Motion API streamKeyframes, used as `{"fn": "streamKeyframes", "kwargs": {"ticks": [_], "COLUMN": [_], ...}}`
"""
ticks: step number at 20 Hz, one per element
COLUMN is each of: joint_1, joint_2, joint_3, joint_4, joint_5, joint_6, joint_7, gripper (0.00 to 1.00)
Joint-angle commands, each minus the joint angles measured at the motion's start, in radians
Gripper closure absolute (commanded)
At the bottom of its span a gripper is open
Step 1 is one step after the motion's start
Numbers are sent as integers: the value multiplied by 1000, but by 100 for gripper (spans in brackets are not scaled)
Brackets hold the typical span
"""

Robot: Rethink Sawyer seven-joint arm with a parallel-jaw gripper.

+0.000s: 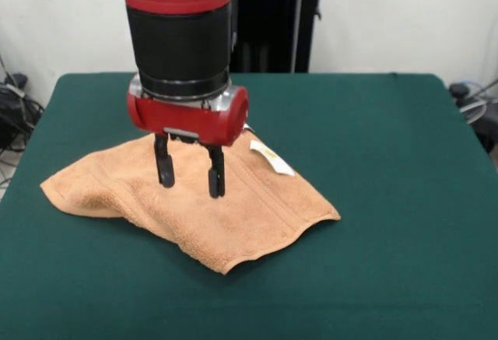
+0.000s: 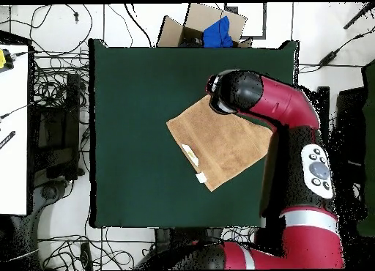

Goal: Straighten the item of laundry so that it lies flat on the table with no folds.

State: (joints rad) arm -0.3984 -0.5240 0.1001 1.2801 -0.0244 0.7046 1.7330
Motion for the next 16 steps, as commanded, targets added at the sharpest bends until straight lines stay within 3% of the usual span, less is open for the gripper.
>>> {"fn": "streamKeyframes", "kwargs": {"ticks": [1, 7, 16], "joint_1": [58, 83, 85], "joint_2": [129, 165, 282], "joint_3": [-66, -89, -88], "joint_4": [-83, -69, -193], "joint_5": [70, 108, 149], "joint_6": [29, -14, 6], "joint_7": [345, 342, 289], "gripper": [0, 0, 0]}}
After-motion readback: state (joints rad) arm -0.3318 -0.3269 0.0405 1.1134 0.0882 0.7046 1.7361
